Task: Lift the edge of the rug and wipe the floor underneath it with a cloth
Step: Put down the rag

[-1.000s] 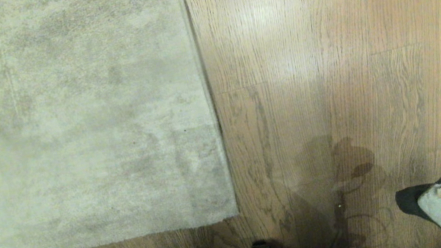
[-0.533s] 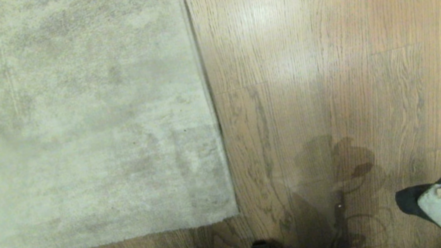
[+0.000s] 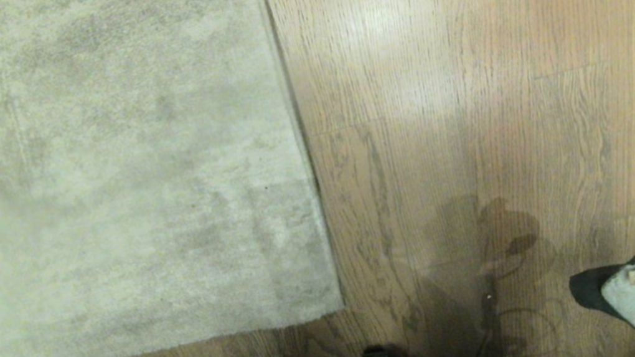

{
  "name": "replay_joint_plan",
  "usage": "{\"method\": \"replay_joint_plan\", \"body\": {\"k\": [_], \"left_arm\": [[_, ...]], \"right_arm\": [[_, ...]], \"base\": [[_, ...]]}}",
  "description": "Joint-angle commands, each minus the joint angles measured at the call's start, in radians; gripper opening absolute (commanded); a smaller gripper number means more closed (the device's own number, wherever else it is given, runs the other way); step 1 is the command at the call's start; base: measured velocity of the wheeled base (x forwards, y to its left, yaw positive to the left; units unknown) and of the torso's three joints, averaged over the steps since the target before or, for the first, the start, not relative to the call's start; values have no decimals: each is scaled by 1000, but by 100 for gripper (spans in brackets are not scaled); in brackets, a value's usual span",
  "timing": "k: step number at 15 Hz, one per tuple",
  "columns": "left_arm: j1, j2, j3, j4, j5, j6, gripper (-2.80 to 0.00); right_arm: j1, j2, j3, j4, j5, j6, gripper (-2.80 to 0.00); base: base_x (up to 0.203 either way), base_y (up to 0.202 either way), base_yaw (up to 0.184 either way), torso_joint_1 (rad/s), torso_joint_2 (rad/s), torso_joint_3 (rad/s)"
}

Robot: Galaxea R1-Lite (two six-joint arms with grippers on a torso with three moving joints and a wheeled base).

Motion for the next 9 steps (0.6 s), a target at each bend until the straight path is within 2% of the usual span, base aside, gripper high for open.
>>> {"method": "replay_joint_plan", "body": {"k": [1, 6, 9], "left_arm": [[0, 2, 0, 0, 0, 0, -280], [0, 1, 0, 0, 0, 1, -280], [0, 1, 0, 0, 0, 1, -280]], "right_arm": [[0, 2, 0, 0, 0, 0, -280], [0, 2, 0, 0, 0, 0, -280], [0, 2, 0, 0, 0, 0, -280]], "base": [[0, 0, 0, 0, 0, 0], [0, 0, 0, 0, 0, 0], [3, -109, 11, 1, -1, 1]]}}
